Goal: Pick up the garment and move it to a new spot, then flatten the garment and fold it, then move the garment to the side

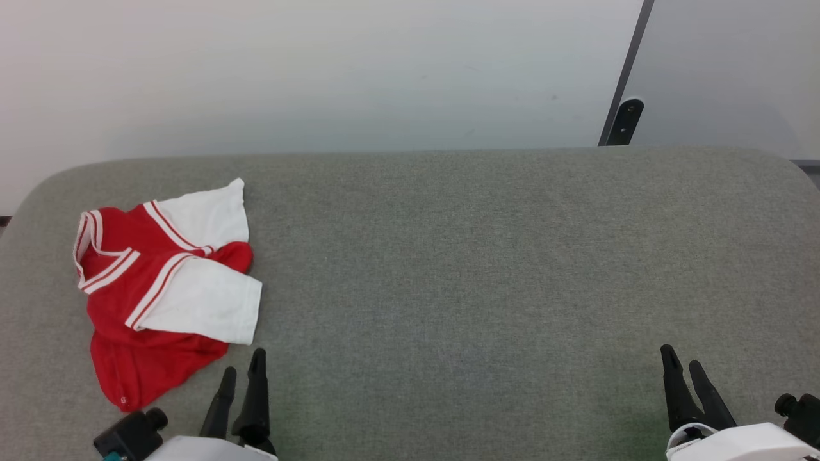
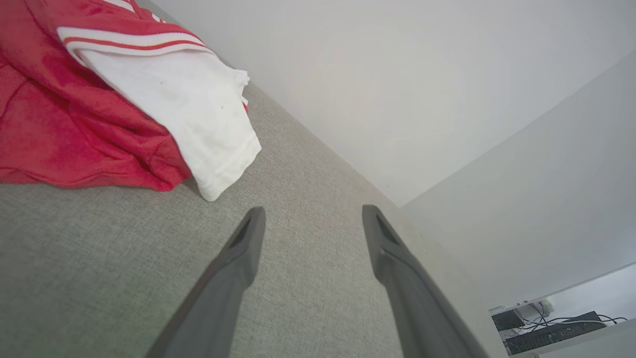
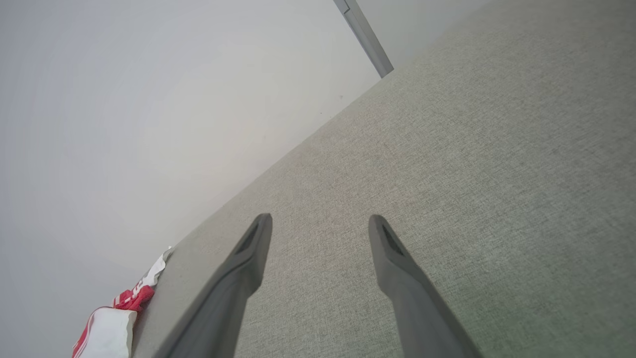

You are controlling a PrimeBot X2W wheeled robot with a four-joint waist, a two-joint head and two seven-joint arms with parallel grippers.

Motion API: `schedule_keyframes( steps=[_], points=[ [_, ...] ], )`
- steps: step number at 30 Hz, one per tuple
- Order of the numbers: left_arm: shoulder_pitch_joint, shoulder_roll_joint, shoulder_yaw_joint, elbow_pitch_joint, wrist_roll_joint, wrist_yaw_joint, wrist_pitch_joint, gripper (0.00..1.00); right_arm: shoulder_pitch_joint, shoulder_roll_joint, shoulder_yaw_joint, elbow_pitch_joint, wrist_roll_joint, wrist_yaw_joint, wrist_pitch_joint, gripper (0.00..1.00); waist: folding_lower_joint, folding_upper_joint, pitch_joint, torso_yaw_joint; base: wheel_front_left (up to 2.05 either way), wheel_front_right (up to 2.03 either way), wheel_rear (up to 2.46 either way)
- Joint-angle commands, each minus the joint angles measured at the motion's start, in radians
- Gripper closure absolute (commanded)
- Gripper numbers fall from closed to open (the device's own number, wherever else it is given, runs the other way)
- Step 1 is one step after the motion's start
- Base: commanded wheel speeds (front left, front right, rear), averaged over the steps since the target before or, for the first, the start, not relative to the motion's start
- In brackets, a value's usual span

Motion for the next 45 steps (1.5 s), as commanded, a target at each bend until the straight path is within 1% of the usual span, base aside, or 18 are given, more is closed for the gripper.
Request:
schedule_keyframes(
  steps=[1,2,8,23,45],
  points=[
    [-0.001,0.005,-0.002,-0.018,0.036,0.004,-0.009,0.0,-0.002,0.0,0.002,-0.009,-0.038,0.001,-0.012,0.0,0.0,0.0,0.0,0.0,0.0,0.0,0.0],
    [-0.001,0.005,-0.002,-0.018,0.036,0.004,-0.009,0.0,-0.002,0.0,0.002,-0.009,-0.038,0.001,-0.012,0.0,0.0,0.0,0.0,0.0,0.0,0.0,0.0],
    [0.008,0.006,-0.008,-0.023,0.113,0.008,-0.027,0.0,0.001,0.001,0.008,-0.004,-0.122,0.001,-0.026,0.0,0.0,0.0,0.002,-0.002,0.0,0.0,0.0],
    [0.031,0.007,-0.027,-0.035,0.279,0.017,-0.068,0.0,0.015,0.0,0.021,-0.011,-0.285,0.001,-0.061,0.0,0.0,0.0,0.006,-0.002,0.0,0.0,0.0],
    [0.073,0.008,-0.05,-0.036,0.464,0.021,-0.12,0.0,0.05,0.005,0.021,-0.014,-0.449,0.001,-0.108,0.0,0.0,0.0,-0.003,0.0,0.0,0.0,0.0]
  ],
)
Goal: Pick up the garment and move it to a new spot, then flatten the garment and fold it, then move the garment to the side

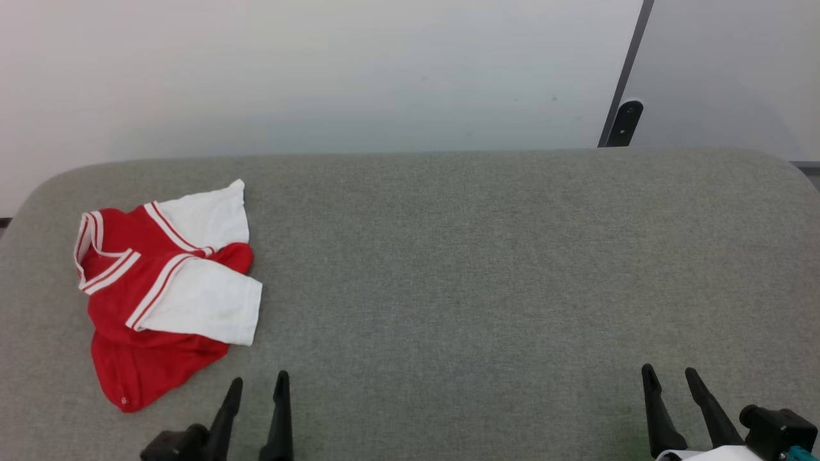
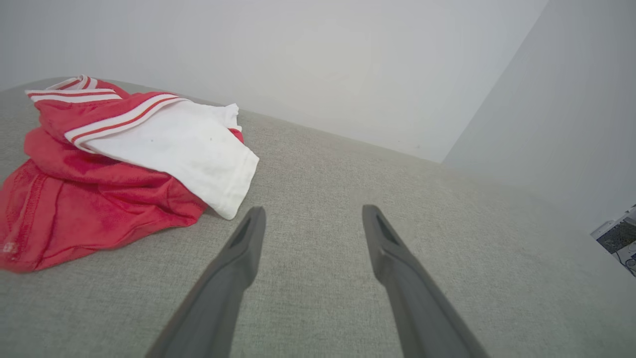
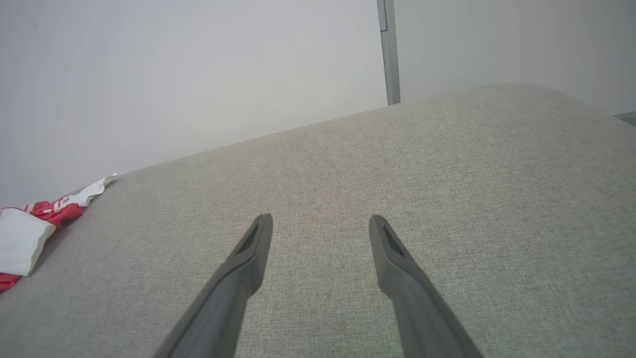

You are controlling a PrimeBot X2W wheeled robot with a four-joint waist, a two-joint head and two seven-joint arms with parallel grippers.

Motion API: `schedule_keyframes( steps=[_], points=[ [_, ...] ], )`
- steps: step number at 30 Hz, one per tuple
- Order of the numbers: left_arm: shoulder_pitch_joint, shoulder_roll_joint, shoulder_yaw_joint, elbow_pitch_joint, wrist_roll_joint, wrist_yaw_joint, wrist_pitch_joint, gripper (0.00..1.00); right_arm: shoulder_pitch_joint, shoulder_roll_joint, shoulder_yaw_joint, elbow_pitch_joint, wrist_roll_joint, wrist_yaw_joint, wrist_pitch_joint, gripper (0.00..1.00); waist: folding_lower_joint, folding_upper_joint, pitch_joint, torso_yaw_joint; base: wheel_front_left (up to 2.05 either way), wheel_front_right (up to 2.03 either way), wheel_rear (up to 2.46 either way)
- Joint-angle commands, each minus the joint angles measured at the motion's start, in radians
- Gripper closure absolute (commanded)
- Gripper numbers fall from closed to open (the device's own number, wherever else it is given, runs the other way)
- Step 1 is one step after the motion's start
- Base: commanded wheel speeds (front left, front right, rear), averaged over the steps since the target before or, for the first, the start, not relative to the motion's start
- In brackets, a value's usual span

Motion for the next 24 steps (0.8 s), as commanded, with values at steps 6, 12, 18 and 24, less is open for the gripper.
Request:
schedule_keyframes(
  steps=[6,12,18,24],
  points=[
    [0.011,0.006,-0.004,0.003,0.047,0.008,-0.018,0.0,0.013,0.005,-0.017,-0.016,-0.046,0.0,-0.02,0.0,0.0,-0.0001,0.001,0.0,0.0,0.0,0.0],
    [0.02,0.006,-0.001,0.022,0.075,0.012,-0.03,0.0,0.019,0.008,-0.023,-0.017,-0.075,0.0,-0.033,0.0,0.0,-0.0001,-0.001,-0.002,0.0,0.0,0.0],
    [0.026,0.006,-0.002,0.029,0.113,0.012,-0.042,0.0,0.027,0.011,-0.021,-0.016,-0.099,0.0,-0.047,0.0,0.0,-0.0001,0.001,-0.002,0.0,0.0,0.0],
    [0.029,0.006,-0.004,0.034,0.154,0.012,-0.052,0.0,0.024,0.015,-0.019,-0.013,-0.124,0.0,-0.06,0.0,0.0,-0.0001,0.005,-0.003,0.0,0.0,0.0]
  ],
)
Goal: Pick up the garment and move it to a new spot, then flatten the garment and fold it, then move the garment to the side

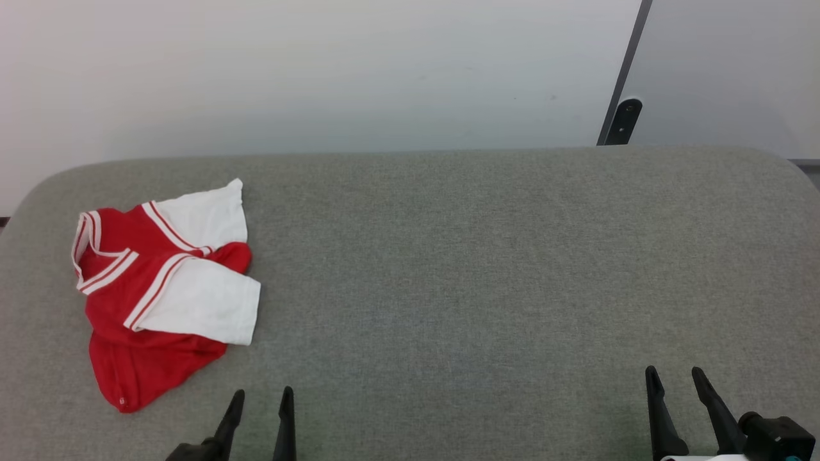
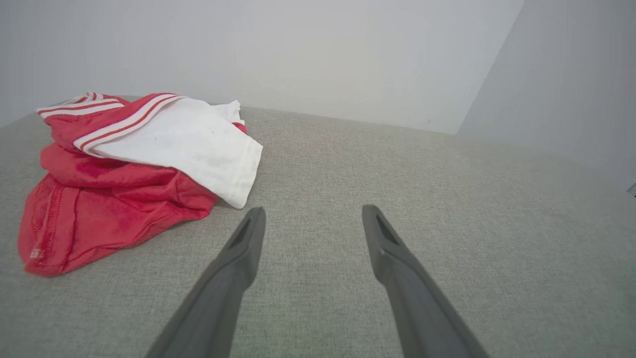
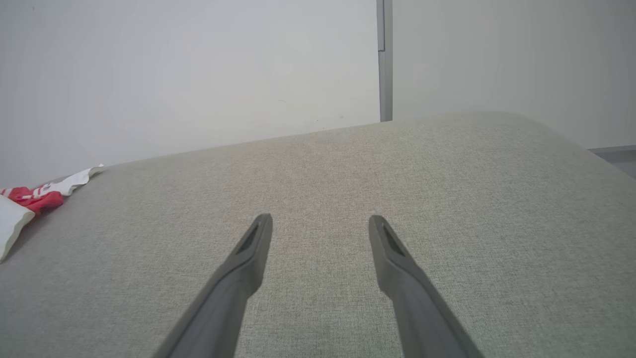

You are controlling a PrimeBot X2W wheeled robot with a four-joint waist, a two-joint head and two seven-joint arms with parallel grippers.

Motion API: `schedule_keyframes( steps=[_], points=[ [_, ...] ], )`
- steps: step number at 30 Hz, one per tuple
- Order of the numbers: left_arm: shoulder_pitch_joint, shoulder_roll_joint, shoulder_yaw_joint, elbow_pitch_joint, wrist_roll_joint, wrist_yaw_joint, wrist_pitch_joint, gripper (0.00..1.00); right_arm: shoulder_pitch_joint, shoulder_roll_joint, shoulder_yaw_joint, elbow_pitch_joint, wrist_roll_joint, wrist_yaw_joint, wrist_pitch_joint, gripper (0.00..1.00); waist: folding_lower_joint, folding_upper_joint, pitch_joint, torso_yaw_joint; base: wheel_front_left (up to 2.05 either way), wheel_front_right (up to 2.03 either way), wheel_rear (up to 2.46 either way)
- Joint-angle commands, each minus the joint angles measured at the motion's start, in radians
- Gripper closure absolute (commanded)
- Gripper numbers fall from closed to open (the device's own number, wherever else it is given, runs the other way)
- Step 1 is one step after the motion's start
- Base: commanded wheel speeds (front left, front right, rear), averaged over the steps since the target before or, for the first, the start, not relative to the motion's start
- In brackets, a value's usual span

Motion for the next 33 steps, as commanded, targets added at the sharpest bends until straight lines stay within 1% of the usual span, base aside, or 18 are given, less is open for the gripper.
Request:
schedule_keyframes(
  steps=[1,6,13,19,25,26,30,33],
  points=[
    [0.008,0.004,0.0,-0.001,0.02,0.003,-0.007,0.0,0.006,0.001,0.003,-0.001,-0.018,0.0,-0.007,0.0,0.0,0.0,0.002,-0.001,0.0,0.0,0.0],
    [0.014,0.005,0.001,0.003,0.05,0.004,-0.016,0.0,0.013,0.003,0.004,0.003,-0.042,0.0,-0.018,0.0,0.0,0.0,0.001,-0.001,0.0,0.0,0.0],
    [0.01,0.004,0.0,0.008,0.044,0.002,-0.014,0.0,0.015,0.006,0.0,0.0,-0.033,0.0,-0.019,0.0,0.0,0.0,0.0,0.001,0.0,0.0,0.0],
    [-0.003,0.004,-0.005,0.021,0.02,0.006,-0.014,0.0,0.017,0.008,-0.015,-0.006,-0.024,0.0,-0.021,0.0,0.0,0.0,0.001,0.033,0.0,0.0,0.0],
    [0.005,0.004,-0.008,0.022,0.011,0.011,-0.014,0.0,0.021,0.009,-0.013,-0.01,-0.023,0.0,-0.021,0.0,0.0,0.0,-0.003,0.113,0.0,0.0,0.0],
    [0.005,0.004,-0.008,0.022,0.011,0.011,-0.014,0.0,0.021,0.009,-0.013,-0.01,-0.023,0.0,-0.021,0.0,0.0,0.0,-0.003,0.113,0.0,0.0,0.0],
    [0.008,0.004,-0.012,0.019,0.007,0.018,-0.014,0.0,0.015,0.01,0.008,-0.01,-0.027,0.0,-0.022,0.0,0.0,0.0,-0.006,0.196,0.0,0.0,0.0],
    [0.006,0.004,-0.022,0.017,0.001,0.022,-0.014,0.0,0.01,0.01,0.018,-0.008,-0.032,0.0,-0.022,0.0,0.0,0.0,-0.007,0.274,0.0,0.0,0.0]
  ],
)
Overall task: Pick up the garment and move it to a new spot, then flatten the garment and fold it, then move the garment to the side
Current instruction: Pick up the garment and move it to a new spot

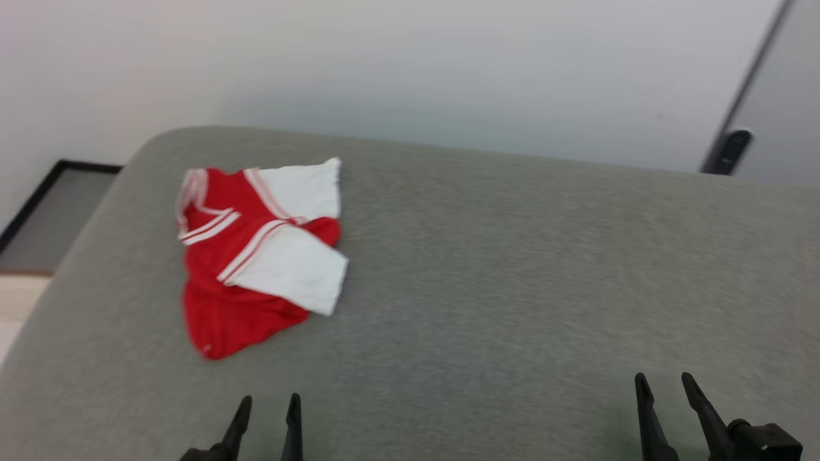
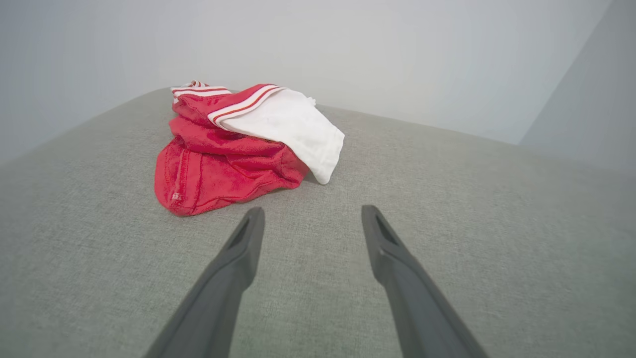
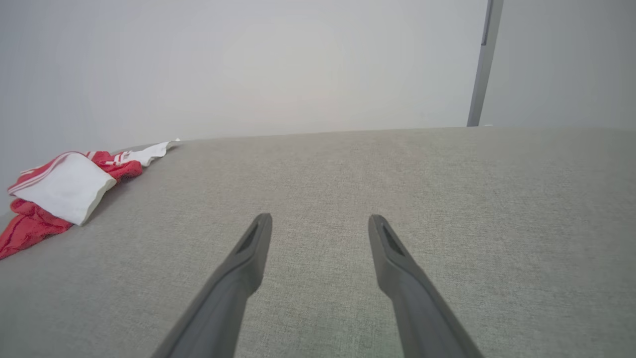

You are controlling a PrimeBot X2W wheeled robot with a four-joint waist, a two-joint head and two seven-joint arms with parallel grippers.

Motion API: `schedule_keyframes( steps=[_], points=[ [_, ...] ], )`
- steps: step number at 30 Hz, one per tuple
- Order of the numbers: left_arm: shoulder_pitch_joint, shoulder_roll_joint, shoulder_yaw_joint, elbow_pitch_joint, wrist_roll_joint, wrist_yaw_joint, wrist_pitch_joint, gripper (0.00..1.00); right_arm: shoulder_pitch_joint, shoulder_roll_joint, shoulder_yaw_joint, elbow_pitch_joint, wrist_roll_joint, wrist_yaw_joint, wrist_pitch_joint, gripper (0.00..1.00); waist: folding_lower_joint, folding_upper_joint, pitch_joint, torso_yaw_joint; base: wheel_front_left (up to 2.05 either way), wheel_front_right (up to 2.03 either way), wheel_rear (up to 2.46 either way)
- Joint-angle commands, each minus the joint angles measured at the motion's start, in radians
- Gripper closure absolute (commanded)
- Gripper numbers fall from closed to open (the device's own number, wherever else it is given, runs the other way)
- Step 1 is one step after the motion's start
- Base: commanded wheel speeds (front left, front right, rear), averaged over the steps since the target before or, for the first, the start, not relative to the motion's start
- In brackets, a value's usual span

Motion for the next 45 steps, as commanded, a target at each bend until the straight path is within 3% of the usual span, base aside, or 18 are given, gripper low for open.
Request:
schedule_keyframes(
  steps=[1,9,21,29,35,41,45],
  points=[
    [0.001,0.003,0.0,-0.001,-0.007,0.008,-0.001,0.0,-0.01,0.001,0.004,0.0,-0.002,0.0,-0.004,0.0,0.0,0.0,-0.004,0.111,0.0,0.0,0.0],
    [0.027,0.003,-0.004,-0.003,-0.028,0.021,0.0,0.0,-0.026,-0.017,0.063,0.015,0.0,0.0,0.007,0.0,0.0,0.0,-0.018,0.315,0.0,0.0,0.0],
    [0.109,0.002,0.025,-0.139,-0.142,0.15,-0.001,0.0,-0.228,-0.102,0.323,0.084,0.067,0.0,0.06,0.0,0.0,0.0,0.053,0.36,-0.01,-0.01,-0.01],
    [0.132,0.002,-0.01,-0.18,-0.155,0.192,-0.001,0.0,-0.273,-0.139,0.378,0.132,0.122,0.0,0.032,0.0,0.0,0.0,0.056,0.357,-0.09,-0.09,-0.09],
    [0.07,0.002,-0.029,-0.157,-0.124,0.14,-0.001,0.0,-0.239,-0.133,0.351,0.138,0.129,0.0,0.013,0.0,0.0,0.0,0.042,0.343,0.0,0.0,0.0],
    [-0.144,0.042,-0.042,-0.051,-0.061,-0.005,-0.001,0.0,-0.156,-0.091,0.269,0.117,0.097,0.0,0.002,0.0,0.0,0.0,0.005,0.306,0.0,0.0,0.0],
    [-0.343,0.12,-0.021,0.051,-0.063,-0.044,-0.001,0.0,-0.149,-0.064,0.27,0.073,0.051,0.0,0.0,0.0,0.0,0.0,0.044,0.18,0.0,0.0,0.0]
  ],
)
